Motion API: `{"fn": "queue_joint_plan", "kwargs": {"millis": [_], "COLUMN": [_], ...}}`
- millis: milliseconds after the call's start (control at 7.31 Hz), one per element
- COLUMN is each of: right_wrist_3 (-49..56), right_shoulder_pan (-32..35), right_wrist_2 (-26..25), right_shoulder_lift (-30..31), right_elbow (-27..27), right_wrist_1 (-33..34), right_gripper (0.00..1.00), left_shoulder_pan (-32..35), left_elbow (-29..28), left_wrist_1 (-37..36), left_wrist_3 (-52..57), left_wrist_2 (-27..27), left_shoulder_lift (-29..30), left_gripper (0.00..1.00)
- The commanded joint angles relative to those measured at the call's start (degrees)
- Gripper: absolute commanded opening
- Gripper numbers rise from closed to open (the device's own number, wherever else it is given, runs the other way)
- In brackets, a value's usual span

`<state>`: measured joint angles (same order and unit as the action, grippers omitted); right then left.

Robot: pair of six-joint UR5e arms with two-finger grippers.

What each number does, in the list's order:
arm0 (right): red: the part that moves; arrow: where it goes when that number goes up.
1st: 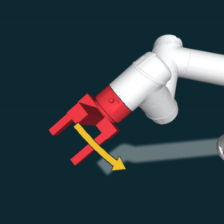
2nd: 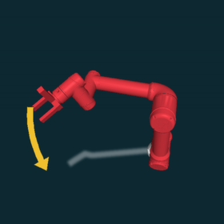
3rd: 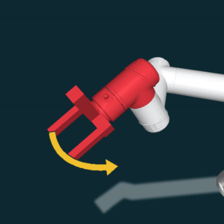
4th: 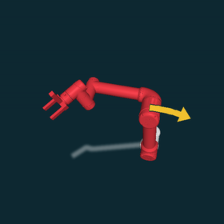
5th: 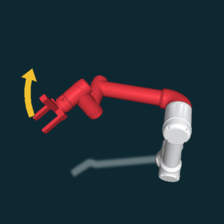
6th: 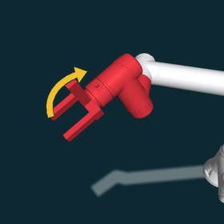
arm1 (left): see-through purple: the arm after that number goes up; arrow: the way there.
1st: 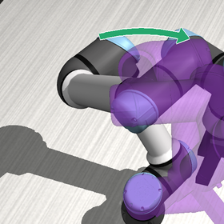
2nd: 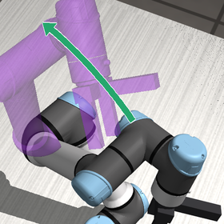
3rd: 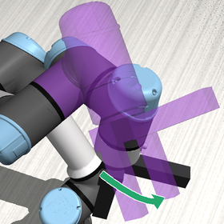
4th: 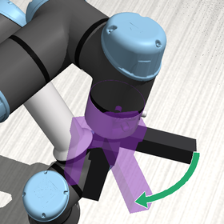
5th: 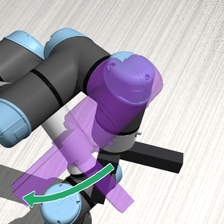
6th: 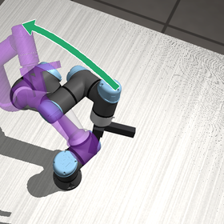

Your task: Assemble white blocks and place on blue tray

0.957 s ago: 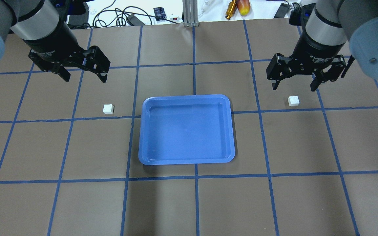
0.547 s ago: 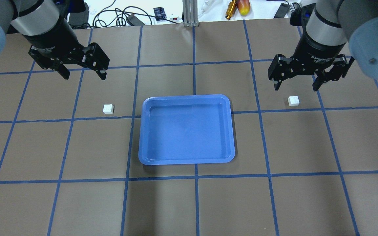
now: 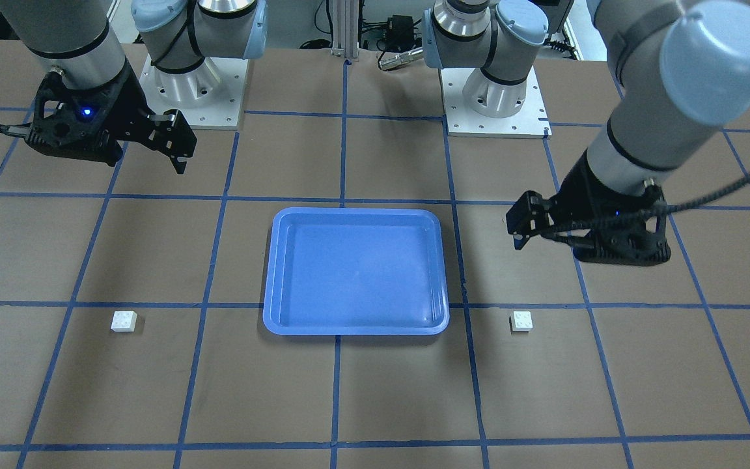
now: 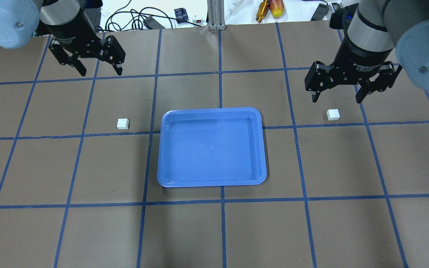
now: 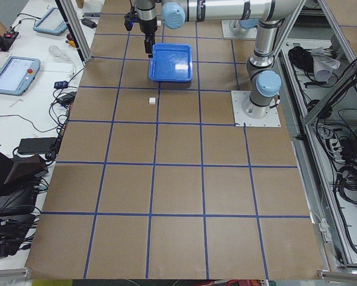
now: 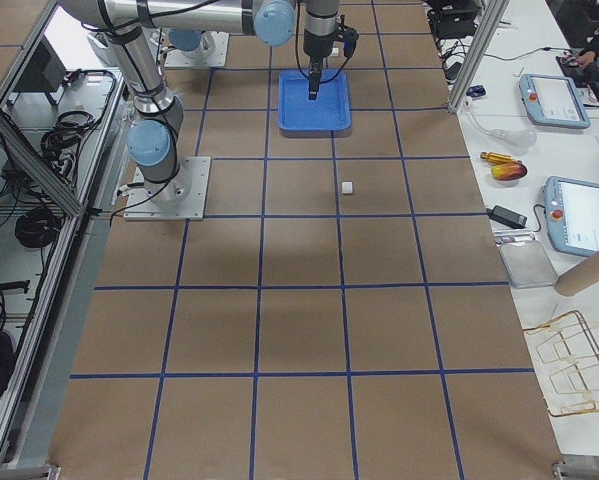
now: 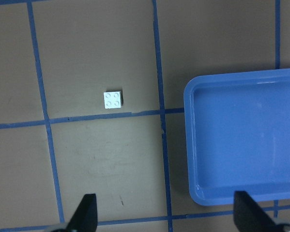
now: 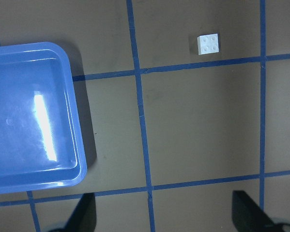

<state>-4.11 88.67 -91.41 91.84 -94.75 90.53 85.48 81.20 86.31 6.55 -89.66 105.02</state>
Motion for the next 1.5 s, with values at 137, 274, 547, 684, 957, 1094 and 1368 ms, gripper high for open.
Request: {"fn": "queue_joint_plan", "kwargs": {"millis": [137,274,547,684,957,1094,1368], "right_wrist_3": [0.07,0.07,3.47,13.94,23.77,38.24,58.72], "right_shoulder_pan": [-0.34,-0.43,-3.05,-5.42,-10.95,-12.72,-16.42], "right_wrist_2": [0.09,0.09,1.4,2.62,11.14,10.38,11.5], "right_shoulder_lift": [-0.08,-0.08,-1.04,-2.01,-3.68,-4.38,-7.88], "right_elbow": [0.0,0.0,0.0,0.35,0.44,0.53,0.18], "right_wrist_1": [0.43,0.61,0.35,0.78,6.49,6.67,6.93], "right_gripper": [1.0,1.0,1.0,1.0,1.0,1.0,1.0], "left_shoulder_pan": [-1.19,-1.28,-3.72,-5.91,-5.76,-5.59,-5.23], "left_elbow": [0.8,2.37,11.39,14.65,20.46,22.92,23.12], "left_wrist_1": [-5.45,-7.37,-19.2,-21.95,-26.95,-31.51,-33.74], "left_wrist_3": [4.95,4.96,7.49,12.04,11.48,9.64,9.98], "left_wrist_2": [-0.42,-0.77,-1.3,-1.13,-1.12,-1.04,-1.04], "left_shoulder_lift": [8.61,9.14,8.71,8.71,8.53,8.79,9.67], "left_gripper": [1.0,1.0,1.0,1.0,1.0,1.0,0.97]}}
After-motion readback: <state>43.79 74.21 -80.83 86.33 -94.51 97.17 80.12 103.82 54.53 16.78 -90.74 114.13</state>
